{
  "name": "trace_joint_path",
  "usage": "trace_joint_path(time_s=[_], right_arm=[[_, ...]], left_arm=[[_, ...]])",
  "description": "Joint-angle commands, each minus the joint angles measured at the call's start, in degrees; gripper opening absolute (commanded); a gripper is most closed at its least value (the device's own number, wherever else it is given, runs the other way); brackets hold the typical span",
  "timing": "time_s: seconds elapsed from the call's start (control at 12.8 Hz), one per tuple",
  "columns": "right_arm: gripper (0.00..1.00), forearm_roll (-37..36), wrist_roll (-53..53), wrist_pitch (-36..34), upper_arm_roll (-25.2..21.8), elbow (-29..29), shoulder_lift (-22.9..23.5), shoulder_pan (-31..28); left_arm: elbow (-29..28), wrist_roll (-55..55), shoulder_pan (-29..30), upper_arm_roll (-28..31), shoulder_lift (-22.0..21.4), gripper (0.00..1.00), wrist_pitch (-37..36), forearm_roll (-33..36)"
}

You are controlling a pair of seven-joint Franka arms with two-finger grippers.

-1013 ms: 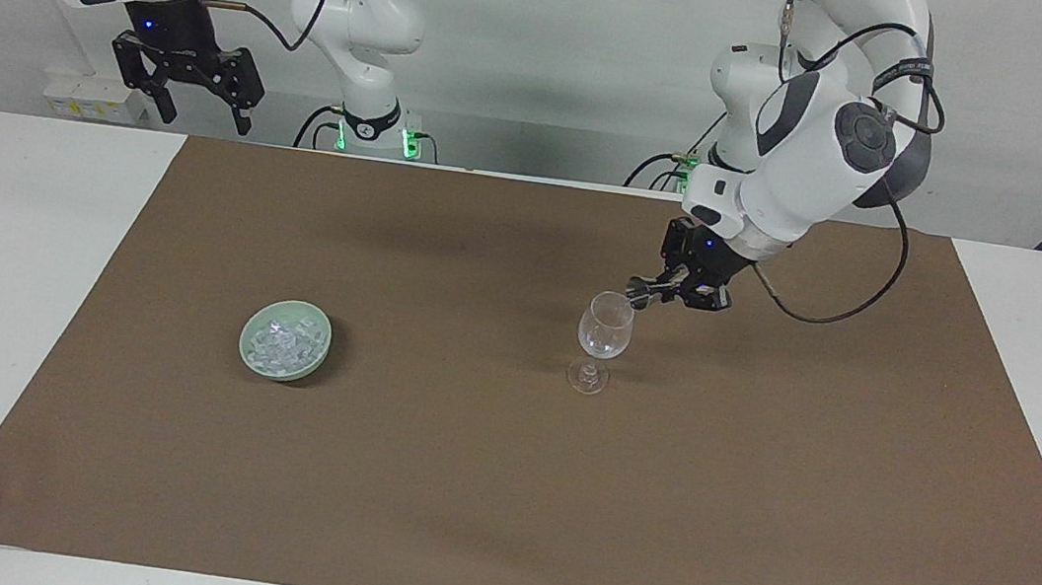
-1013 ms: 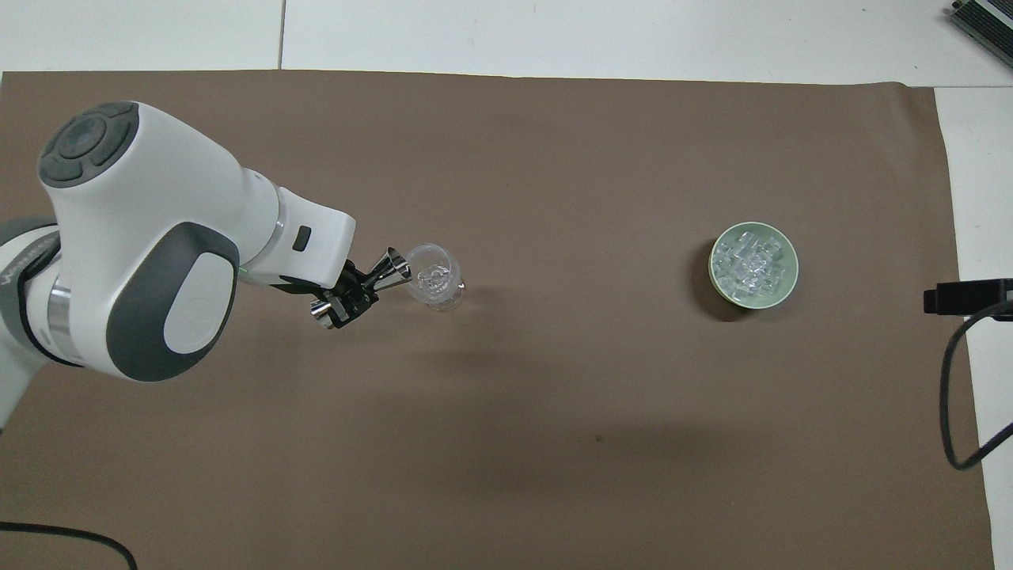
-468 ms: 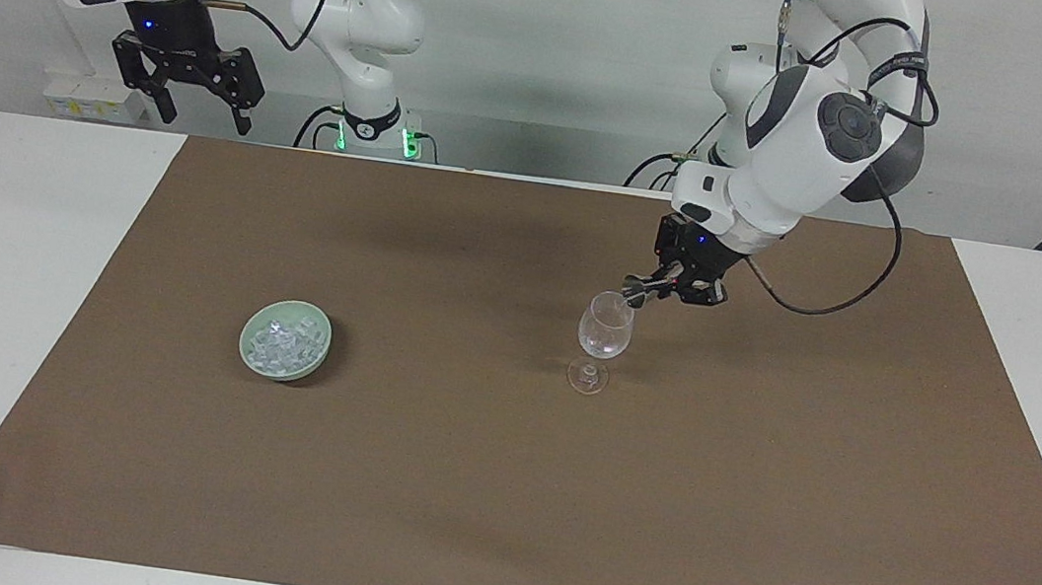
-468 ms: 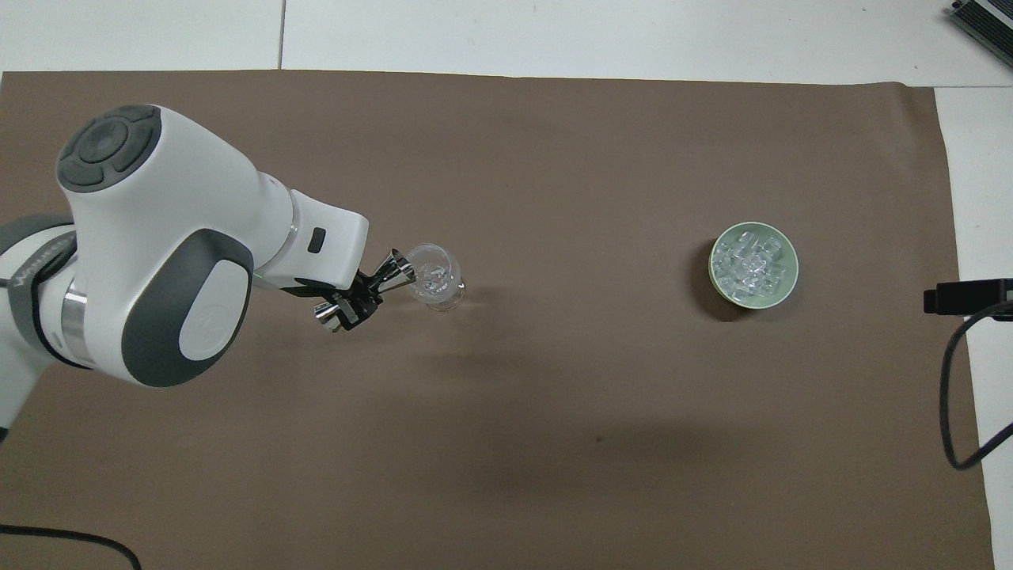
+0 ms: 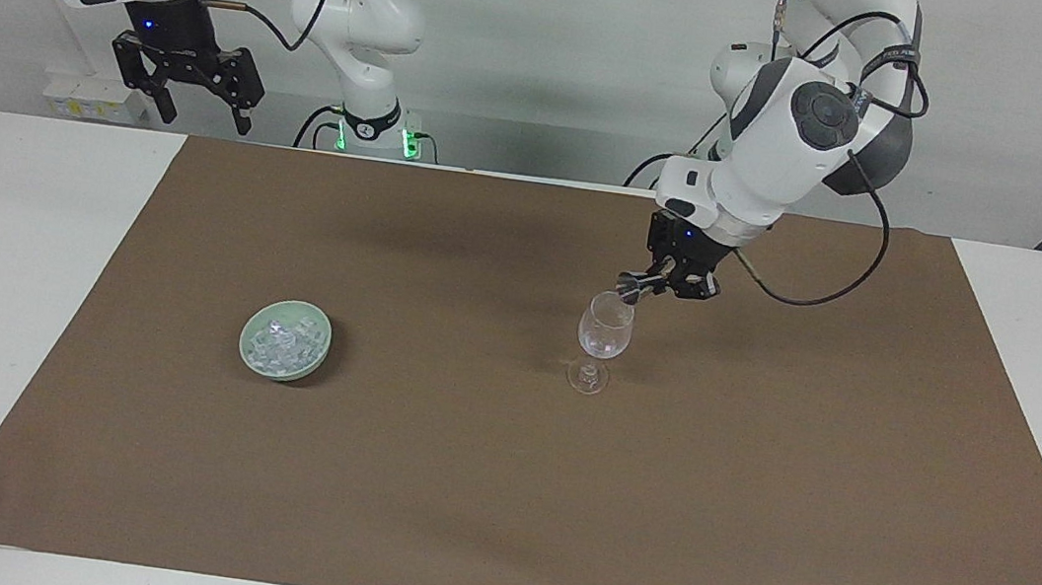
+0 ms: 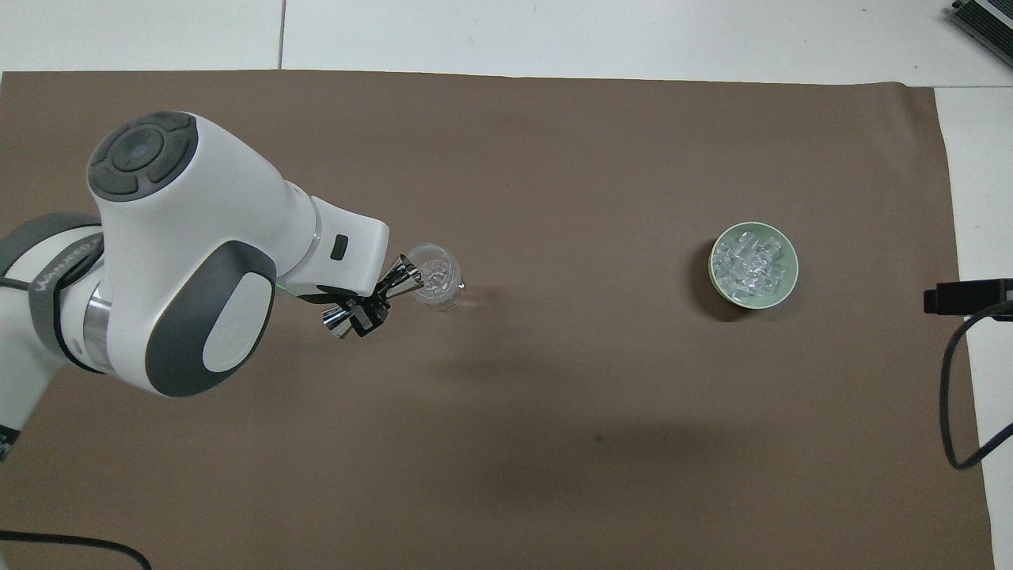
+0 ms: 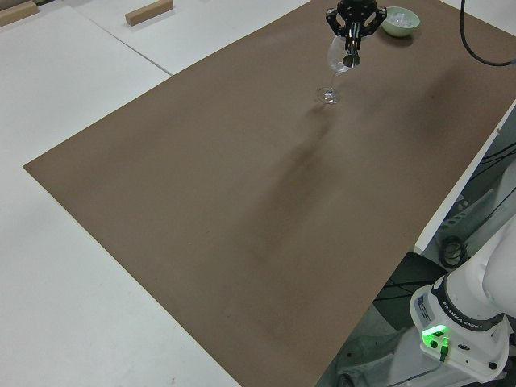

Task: Pour wine and add ice with both arms
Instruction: 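Keep tilting the metal cup over the clear glass with the left gripper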

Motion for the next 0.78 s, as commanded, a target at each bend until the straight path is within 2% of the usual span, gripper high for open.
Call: trace_joint_path(time_s=[0.0,0.16,0.39,0.7], right_arm=[[1.00,1.52,0.82,-0.50,0.21,0.18,-0.27,-0.36],[1.00,1.52,0.82,-0.50,0.21,0.18,-0.27,-0.36],[1.00,1.52,0.82,-0.50,0.21,0.18,-0.27,-0.36],[1.00,1.52,0.82,-0.50,0.21,0.18,-0.27,-0.36]], left_arm=[[0.84,-2.10,-1.64,1.14,-0.42,0.01,-1.42,1.73],[1.80,-4.82,-1.91,1.06,-0.34,0.00,-1.51,4.37],[2.59,-8.33,-2.79,1.06,0.19,0.00,-1.51,4.81],[3.91,-9.05,-4.54,0.97,0.98,0.00,-2.74,8.76]])
